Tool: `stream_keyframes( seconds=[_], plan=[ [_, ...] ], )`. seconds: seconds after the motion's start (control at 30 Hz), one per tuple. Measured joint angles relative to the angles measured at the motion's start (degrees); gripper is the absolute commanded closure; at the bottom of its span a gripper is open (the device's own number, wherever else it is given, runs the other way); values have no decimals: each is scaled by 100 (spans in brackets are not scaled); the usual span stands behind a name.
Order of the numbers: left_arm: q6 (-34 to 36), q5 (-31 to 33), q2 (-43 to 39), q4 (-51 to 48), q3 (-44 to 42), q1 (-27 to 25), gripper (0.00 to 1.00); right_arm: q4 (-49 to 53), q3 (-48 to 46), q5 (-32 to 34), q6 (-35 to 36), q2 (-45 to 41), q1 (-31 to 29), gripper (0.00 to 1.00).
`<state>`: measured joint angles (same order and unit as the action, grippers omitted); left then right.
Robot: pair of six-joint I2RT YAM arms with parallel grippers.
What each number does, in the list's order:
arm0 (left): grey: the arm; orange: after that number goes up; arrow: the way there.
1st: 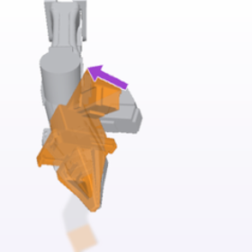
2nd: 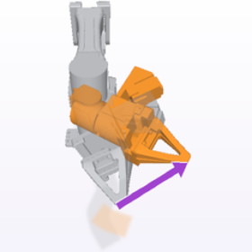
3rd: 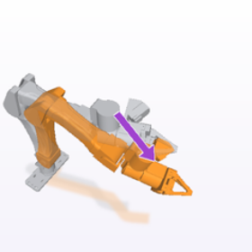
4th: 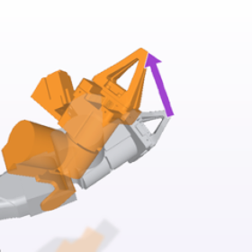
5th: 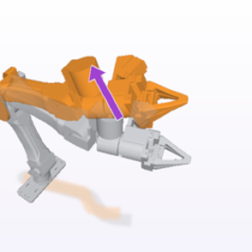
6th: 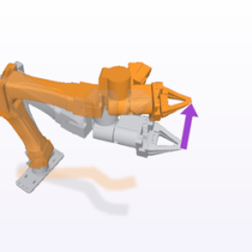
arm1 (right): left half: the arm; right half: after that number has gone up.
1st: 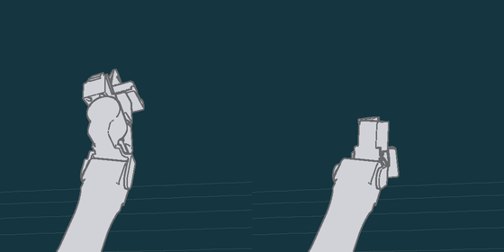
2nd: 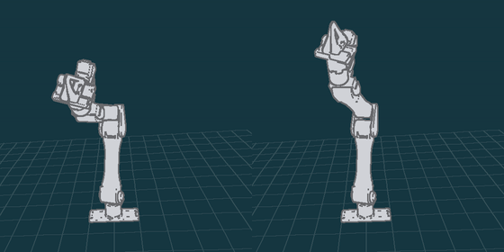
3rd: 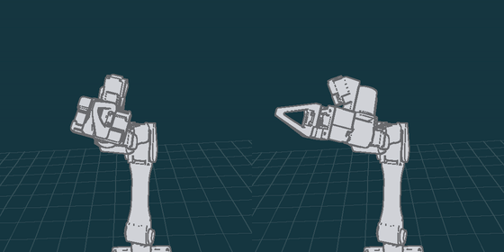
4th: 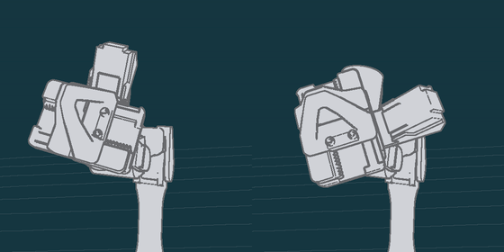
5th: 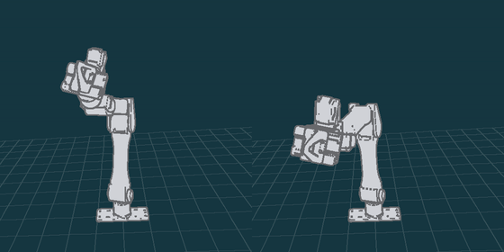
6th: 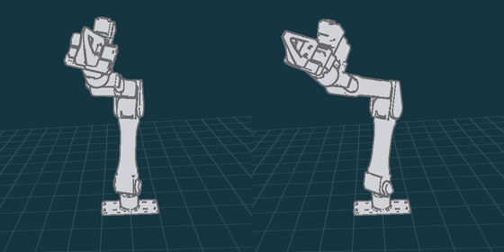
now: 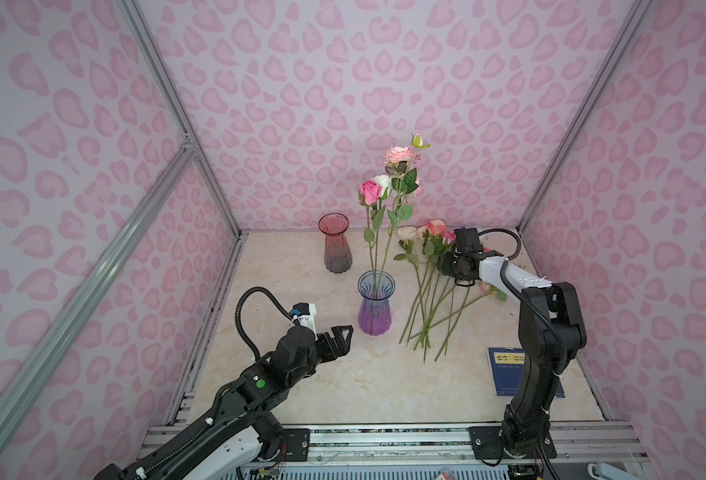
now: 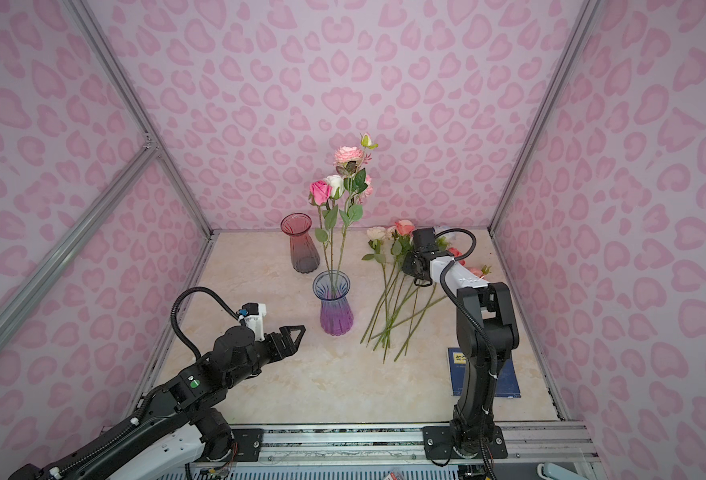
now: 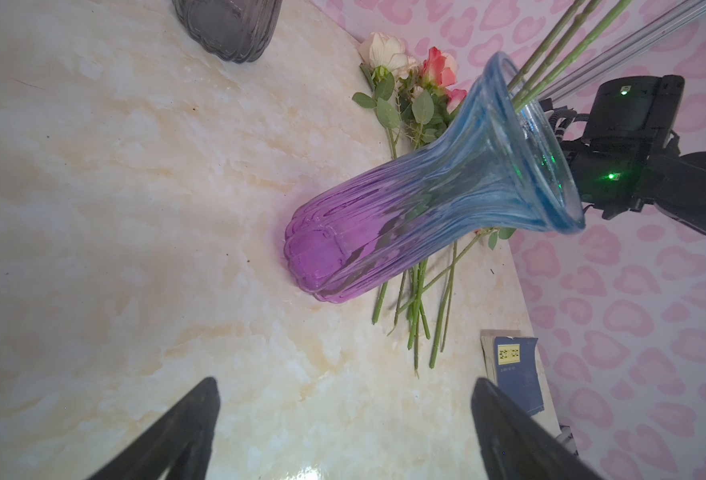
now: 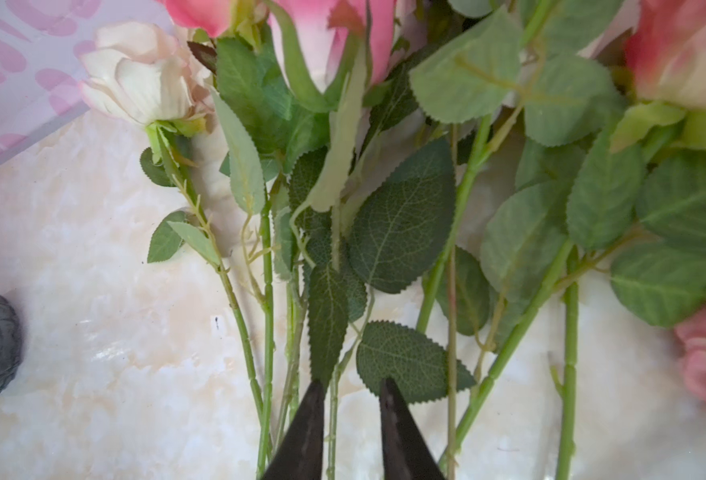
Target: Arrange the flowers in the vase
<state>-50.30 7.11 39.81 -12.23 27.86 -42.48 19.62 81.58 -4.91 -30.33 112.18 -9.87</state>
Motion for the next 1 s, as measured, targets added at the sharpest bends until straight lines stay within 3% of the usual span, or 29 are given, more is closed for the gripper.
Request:
stream_keyframes(
  seconds=[0.37,0.73,1.0],
  plan=[
    [70,24,50,-2,0,11,5,-22,48,-295,50,356,-81,74],
    [87,39,44,-4,0,26,5,-92,166,-564,-17,662,-39,96],
    [90,42,33,-4,0,37,5,-164,-118,-496,-31,179,-35,100]
  ],
)
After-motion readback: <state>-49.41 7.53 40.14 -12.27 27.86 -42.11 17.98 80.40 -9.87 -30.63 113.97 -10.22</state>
